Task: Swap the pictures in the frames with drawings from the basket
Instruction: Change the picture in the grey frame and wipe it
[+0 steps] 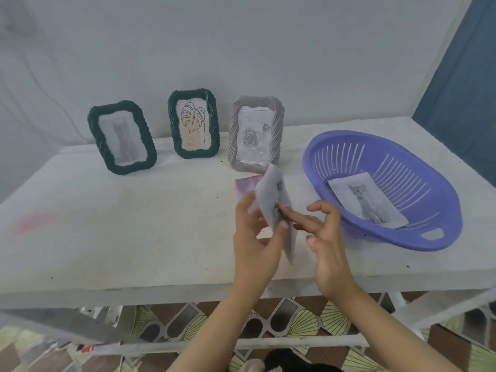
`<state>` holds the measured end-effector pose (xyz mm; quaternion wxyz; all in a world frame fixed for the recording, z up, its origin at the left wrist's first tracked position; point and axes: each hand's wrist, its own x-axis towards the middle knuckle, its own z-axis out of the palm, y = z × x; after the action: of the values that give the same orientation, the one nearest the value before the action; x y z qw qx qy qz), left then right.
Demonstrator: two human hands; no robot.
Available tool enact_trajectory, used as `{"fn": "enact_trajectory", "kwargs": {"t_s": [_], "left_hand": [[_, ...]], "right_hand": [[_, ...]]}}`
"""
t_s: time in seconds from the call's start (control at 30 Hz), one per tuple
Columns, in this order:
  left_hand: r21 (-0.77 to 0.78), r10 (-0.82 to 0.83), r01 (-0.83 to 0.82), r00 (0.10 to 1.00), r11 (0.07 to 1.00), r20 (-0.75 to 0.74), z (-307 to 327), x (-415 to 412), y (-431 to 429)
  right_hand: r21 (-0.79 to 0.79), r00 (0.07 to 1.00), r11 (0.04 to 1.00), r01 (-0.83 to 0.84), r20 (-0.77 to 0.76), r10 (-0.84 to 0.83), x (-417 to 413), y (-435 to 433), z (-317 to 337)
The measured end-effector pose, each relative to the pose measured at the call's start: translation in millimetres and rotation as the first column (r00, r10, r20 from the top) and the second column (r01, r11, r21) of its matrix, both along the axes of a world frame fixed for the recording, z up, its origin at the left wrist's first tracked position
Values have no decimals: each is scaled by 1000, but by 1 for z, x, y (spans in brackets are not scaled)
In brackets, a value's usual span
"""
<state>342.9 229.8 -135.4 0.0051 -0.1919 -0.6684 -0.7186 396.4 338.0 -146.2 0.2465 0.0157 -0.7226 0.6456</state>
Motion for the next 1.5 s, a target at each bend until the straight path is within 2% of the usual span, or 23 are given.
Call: {"fn": "enact_trajectory", "kwargs": {"t_s": [0.1, 0.17, 0.2, 0.3, 0.43, 0.53, 0.63, 0.7, 0.77, 0.87, 0.97, 1.1, 1.2, 1.27, 1.33, 1.4, 1.5], "left_hand": [[99, 2, -9, 997, 995, 77, 2, -10, -7], [120, -30, 19, 995, 993, 92, 4, -17, -15], [116, -43, 33, 996, 993, 79, 4, -20, -18], [67, -83, 83, 997, 994, 1, 4, -25, -23], [-17, -107, 106, 992, 994, -61, 1, -21, -16], [-41, -69, 66, 993, 997, -93, -3, -14, -10], [-74, -72, 66, 994, 995, -80, -10, -10, -6], [-111, -43, 29, 990, 993, -131, -16, -8, -5], [-125, 22, -51, 974, 991, -224, -23, -10, -3], [-118, 69, -106, 957, 987, -282, -25, -17, 0], [-64, 24, -38, 980, 997, -199, -8, -22, 8], [32, -129, 133, 986, 991, -102, 24, -28, 26], [-60, -228, 224, 971, 973, -75, 37, -37, 45], [-227, -240, 217, 967, 949, -81, 33, -43, 58], [-346, -272, 248, 962, 905, -20, 25, -48, 67], [-353, -316, 322, 946, 878, 78, 19, -49, 73], [-296, -356, 397, 916, 869, 185, 21, -51, 77]], "right_hand": [[48, 998, 998, 39, 43, -41, -4, 2, 8], [157, 990, 979, 127, 47, -136, -10, 3, 13], [169, 986, 974, 150, 52, -161, -12, 4, 13], [72, 989, 990, 122, 76, -128, -14, 5, 12], [68, 987, 985, 160, 8, -161, -10, -3, 5], [119, 985, 978, 172, -37, -168, -5, -7, 3], [194, 981, 962, 195, -23, -194, -3, -5, -6], [226, 972, 946, 232, -18, -234, -1, -1, -13], [296, 955, 908, 297, -88, -284, 2, 2, -16], [356, 934, 866, 352, -201, -297, 2, 6, -4], [382, 905, 824, 419, -248, -345, -2, 13, 13], [313, 873, 818, 483, -243, -423, 0, 29, 51], [260, 849, 808, 528, -130, -513, -4, 65, 82], [286, 851, 822, 492, 43, -524, -12, 99, 93], [316, 841, 858, 405, 240, -485, -21, 132, 94], [336, 791, 879, 339, 405, -459, -29, 159, 86], [483, 685, 849, 216, 544, -484, -37, 189, 65]]}}
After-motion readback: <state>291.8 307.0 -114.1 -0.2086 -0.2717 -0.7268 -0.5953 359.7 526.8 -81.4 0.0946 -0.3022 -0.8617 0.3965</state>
